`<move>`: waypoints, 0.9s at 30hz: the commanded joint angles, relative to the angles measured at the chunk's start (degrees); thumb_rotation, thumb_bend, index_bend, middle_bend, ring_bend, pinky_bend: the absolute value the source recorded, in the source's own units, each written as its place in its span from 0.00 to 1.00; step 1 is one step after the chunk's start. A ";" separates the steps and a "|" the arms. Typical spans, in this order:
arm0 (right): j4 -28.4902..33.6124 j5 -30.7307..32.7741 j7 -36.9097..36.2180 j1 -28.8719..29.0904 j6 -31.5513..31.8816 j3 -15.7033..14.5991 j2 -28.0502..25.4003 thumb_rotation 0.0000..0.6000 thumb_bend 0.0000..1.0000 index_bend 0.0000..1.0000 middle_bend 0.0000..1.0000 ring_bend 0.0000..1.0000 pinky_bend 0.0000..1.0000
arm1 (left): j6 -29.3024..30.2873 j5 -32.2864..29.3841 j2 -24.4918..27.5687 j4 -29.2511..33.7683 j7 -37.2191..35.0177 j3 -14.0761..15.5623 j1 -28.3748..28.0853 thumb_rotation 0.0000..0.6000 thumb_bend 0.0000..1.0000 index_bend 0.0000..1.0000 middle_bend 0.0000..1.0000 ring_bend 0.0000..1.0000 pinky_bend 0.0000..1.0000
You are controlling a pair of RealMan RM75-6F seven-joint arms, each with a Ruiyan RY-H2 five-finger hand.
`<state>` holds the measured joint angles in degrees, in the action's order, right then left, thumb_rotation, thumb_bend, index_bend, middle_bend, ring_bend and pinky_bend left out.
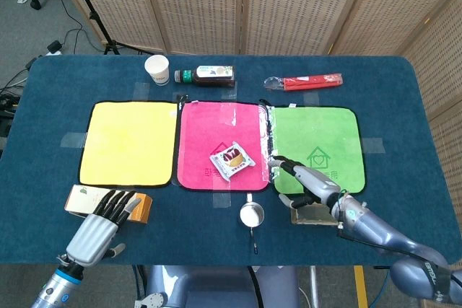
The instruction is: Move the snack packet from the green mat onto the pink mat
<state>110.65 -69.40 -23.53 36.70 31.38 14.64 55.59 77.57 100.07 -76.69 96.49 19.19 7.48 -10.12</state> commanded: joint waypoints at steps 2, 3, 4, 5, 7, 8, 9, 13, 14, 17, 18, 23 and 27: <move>-1.06 -10.23 -0.86 -7.71 9.44 -4.42 -2.01 1.00 0.52 0.10 0.00 0.00 0.00 | -0.03 -0.26 -0.14 -0.11 0.36 -0.14 0.08 1.00 0.07 0.00 0.00 0.00 0.00; -2.05 -12.66 -0.60 -9.46 12.32 -5.61 -2.15 1.00 0.52 0.10 0.00 0.00 0.00 | -0.04 -0.34 -0.18 -0.14 0.48 -0.20 0.09 1.00 0.08 0.00 0.00 0.00 0.00; -2.73 -14.44 -0.41 -10.82 14.76 -6.47 -2.04 1.00 0.52 0.10 0.00 0.00 0.00 | 0.01 -0.40 -0.20 -0.19 0.56 -0.26 0.12 1.00 0.07 0.00 0.00 0.00 0.00; -3.50 -16.30 -0.56 -12.13 17.25 -7.43 -1.71 1.00 0.52 0.10 0.00 0.00 0.00 | 0.06 -0.44 -0.23 -0.21 0.61 -0.32 0.14 1.00 0.07 0.00 0.00 0.00 0.00; -4.78 -18.80 -0.32 -14.06 20.73 -9.01 -1.31 1.00 0.52 0.10 0.00 0.00 0.00 | 0.18 -0.62 -0.24 -0.28 0.69 -0.47 0.20 1.00 0.07 0.00 0.00 0.00 0.00; -5.48 -19.88 0.12 -15.01 22.41 -9.78 -1.07 1.00 0.52 0.10 0.00 0.00 0.00 | 0.24 -0.75 -0.23 -0.30 0.74 -0.55 0.24 1.00 0.07 0.00 0.00 0.00 0.00; -6.40 -21.20 1.17 -16.31 24.73 -10.77 -0.70 1.00 0.52 0.10 0.00 0.00 0.00 | 0.37 -0.95 -0.21 -0.31 0.78 -0.71 0.30 1.00 0.07 0.00 0.00 0.00 0.00; -9.59 -23.80 8.69 -20.98 32.59 -13.32 1.12 1.00 0.52 0.10 0.00 0.00 0.00 | 0.80 -1.61 -0.01 -0.34 0.82 -1.26 0.46 1.00 0.08 0.00 0.00 0.00 0.00; -10.57 -24.05 12.14 -22.73 35.37 -13.85 2.18 1.00 0.52 0.10 0.00 0.00 0.00 | 0.90 -1.81 0.05 -0.33 0.80 -1.43 0.48 1.00 0.07 0.00 0.00 0.00 0.00; -12.82 -24.17 17.72 -26.15 40.61 -14.85 4.94 1.00 0.52 0.10 0.00 0.00 0.00 | 1.15 -2.30 0.17 -0.38 0.82 -1.81 0.58 1.00 0.08 0.00 0.00 0.00 0.00; -13.72 -24.27 18.60 -27.38 42.29 -15.41 5.94 1.00 0.52 0.10 0.00 0.00 0.00 | 1.26 -2.48 0.22 -0.38 0.79 -1.94 0.62 1.00 0.08 0.00 0.00 0.00 0.00; -18.35 -24.72 20.28 -30.94 47.51 -16.84 8.90 1.00 0.51 0.10 0.00 0.00 0.00 | 1.69 -2.96 0.46 -0.41 0.65 -2.40 0.73 1.00 0.08 0.00 0.00 0.00 0.00; -21.76 -24.79 20.81 -32.51 50.04 -17.22 10.75 1.00 0.51 0.10 0.00 0.00 0.00 | 1.99 -3.61 0.64 -0.54 0.60 -2.87 0.85 1.00 0.07 0.00 0.00 0.00 0.00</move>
<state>91.36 -93.83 -3.51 5.77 79.34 -1.85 64.63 79.51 96.53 -76.08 95.97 19.79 4.67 -9.30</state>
